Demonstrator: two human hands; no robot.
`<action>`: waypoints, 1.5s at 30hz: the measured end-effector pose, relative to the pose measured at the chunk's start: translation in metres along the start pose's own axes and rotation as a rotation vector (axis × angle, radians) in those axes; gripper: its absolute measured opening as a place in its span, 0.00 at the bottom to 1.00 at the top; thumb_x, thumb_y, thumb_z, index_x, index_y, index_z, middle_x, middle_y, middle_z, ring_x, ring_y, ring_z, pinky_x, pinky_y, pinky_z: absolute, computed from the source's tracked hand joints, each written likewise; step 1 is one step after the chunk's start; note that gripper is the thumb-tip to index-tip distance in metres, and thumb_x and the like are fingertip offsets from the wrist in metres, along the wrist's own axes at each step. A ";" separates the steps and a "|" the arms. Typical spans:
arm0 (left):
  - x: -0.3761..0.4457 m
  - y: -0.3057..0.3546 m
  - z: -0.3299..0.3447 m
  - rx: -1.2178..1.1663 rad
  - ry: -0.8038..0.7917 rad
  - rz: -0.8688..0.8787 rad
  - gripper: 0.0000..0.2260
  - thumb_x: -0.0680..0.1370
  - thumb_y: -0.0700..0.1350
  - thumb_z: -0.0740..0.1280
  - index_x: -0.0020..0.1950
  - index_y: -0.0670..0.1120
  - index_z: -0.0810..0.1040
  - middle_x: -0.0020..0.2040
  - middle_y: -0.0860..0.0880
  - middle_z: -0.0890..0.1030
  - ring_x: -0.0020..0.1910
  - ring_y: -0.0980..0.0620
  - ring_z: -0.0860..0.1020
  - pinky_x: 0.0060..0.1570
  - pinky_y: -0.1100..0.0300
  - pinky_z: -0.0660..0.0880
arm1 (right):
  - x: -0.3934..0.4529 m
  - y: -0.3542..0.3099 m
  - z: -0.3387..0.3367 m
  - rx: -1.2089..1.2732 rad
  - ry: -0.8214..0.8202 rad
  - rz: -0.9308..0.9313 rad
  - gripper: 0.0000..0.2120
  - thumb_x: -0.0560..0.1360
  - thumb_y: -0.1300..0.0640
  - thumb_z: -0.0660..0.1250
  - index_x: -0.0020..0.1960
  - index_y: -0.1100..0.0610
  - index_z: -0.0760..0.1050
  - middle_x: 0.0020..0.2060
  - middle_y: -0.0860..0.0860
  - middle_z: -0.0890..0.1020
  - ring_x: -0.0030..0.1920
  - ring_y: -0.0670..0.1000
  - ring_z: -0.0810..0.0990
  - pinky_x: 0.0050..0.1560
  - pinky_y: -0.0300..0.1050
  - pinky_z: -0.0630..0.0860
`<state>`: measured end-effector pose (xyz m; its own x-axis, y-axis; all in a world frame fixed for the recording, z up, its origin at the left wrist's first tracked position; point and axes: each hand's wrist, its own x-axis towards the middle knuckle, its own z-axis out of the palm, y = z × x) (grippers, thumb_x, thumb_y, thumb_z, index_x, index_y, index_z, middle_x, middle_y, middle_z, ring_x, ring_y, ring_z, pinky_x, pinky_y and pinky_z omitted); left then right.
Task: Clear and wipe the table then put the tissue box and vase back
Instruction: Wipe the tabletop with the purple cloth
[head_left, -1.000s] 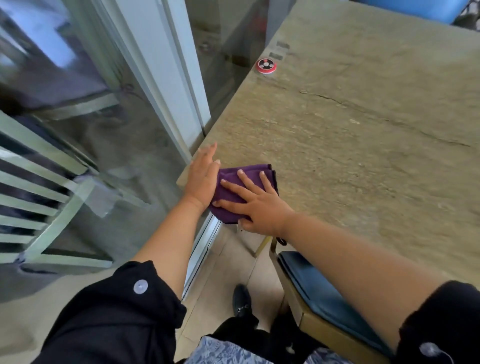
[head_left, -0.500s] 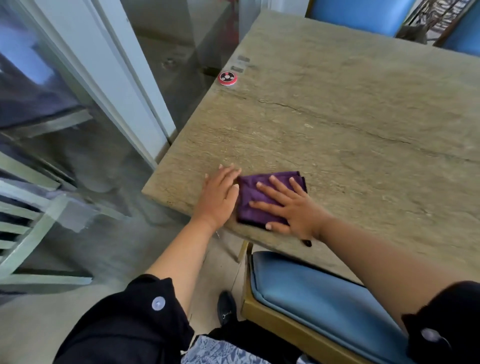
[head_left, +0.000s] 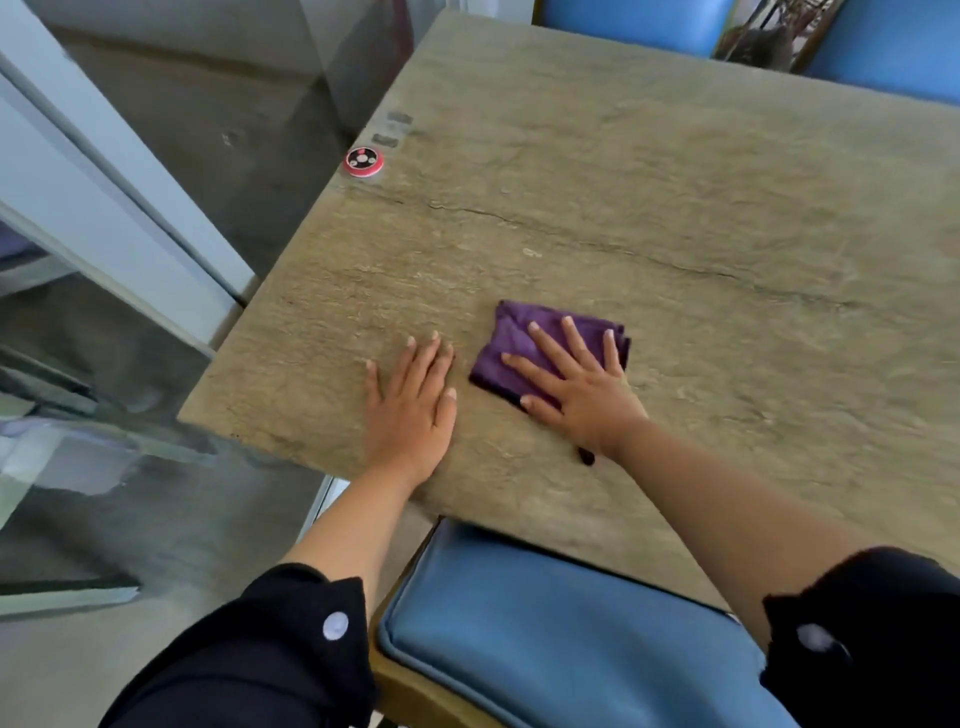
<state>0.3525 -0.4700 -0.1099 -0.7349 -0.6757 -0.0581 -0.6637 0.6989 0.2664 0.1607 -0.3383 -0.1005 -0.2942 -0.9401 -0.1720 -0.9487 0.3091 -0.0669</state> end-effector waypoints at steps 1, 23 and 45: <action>0.000 0.000 0.001 0.004 0.004 -0.006 0.29 0.77 0.56 0.37 0.79 0.54 0.49 0.79 0.58 0.48 0.78 0.56 0.43 0.74 0.41 0.39 | 0.010 0.004 -0.003 0.050 0.001 0.150 0.27 0.76 0.33 0.39 0.74 0.33 0.39 0.78 0.44 0.40 0.77 0.57 0.36 0.71 0.71 0.39; 0.021 0.130 0.005 -0.195 -0.074 0.664 0.22 0.80 0.45 0.57 0.74 0.43 0.66 0.74 0.46 0.66 0.72 0.48 0.65 0.72 0.53 0.61 | -0.107 0.021 0.007 0.611 0.112 0.007 0.20 0.76 0.54 0.61 0.68 0.49 0.73 0.76 0.48 0.62 0.78 0.53 0.48 0.76 0.58 0.41; -0.011 0.133 0.029 0.297 -0.327 1.340 0.23 0.82 0.57 0.50 0.78 0.60 0.51 0.79 0.58 0.49 0.79 0.46 0.45 0.69 0.30 0.44 | -0.191 0.127 0.010 0.772 0.348 0.792 0.18 0.80 0.62 0.57 0.64 0.49 0.77 0.72 0.47 0.67 0.75 0.49 0.60 0.71 0.37 0.53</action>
<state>0.2688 -0.3628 -0.1022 -0.7949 0.5868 -0.1543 0.5803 0.8095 0.0892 0.0978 -0.1178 -0.0856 -0.9039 -0.3958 -0.1622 -0.1967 0.7214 -0.6640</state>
